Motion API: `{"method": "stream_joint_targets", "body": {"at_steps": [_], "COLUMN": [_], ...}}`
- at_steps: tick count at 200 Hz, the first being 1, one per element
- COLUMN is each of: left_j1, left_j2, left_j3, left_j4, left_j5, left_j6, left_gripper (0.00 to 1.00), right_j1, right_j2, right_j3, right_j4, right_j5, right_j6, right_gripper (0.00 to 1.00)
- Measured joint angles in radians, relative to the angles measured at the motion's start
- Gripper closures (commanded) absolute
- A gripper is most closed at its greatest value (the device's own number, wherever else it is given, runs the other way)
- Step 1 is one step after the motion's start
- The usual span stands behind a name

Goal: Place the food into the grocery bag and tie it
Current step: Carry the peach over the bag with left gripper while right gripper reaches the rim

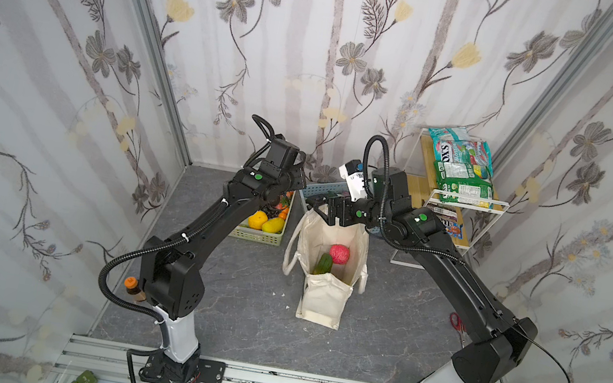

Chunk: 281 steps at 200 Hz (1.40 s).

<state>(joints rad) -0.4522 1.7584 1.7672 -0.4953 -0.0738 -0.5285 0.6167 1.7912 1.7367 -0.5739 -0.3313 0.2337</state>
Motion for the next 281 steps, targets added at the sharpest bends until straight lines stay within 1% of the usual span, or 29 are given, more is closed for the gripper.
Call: {"method": "stream_joint_targets", "body": {"at_steps": [64, 97, 142, 213, 242, 281], "left_j1": [-0.041, -0.067, -0.112, -0.17, -0.193, -0.222], "left_j2": [-0.074, -0.091, -0.114, -0.122, -0.121, -0.108], "left_j3": [-0.047, -0.055, -0.101, -0.12, -0.13, -0.138], "left_j4": [0.029, 0.027, 0.026, 0.027, 0.027, 0.02], "left_j5": [0.047, 0.078, 0.113, 0.15, 0.165, 0.183], "left_j6": [-0.037, -0.04, -0.047, -0.073, -0.077, -0.076], "left_gripper": [0.44, 0.44, 0.44, 0.43, 0.43, 0.43], "right_j1": [-0.008, -0.026, -0.047, -0.07, -0.078, -0.08], "right_j2": [-0.033, -0.073, -0.125, -0.203, -0.241, -0.247], "right_j3": [-0.013, -0.06, -0.12, -0.2, -0.21, -0.213], "right_j4": [-0.024, -0.055, -0.06, -0.116, -0.148, -0.216], "right_j5": [-0.008, -0.011, -0.011, -0.024, -0.033, -0.036], "right_j6": [-0.011, -0.018, -0.019, -0.034, -0.044, -0.069], "right_gripper": [0.1, 0.1, 0.1, 0.1, 0.1, 0.1]}}
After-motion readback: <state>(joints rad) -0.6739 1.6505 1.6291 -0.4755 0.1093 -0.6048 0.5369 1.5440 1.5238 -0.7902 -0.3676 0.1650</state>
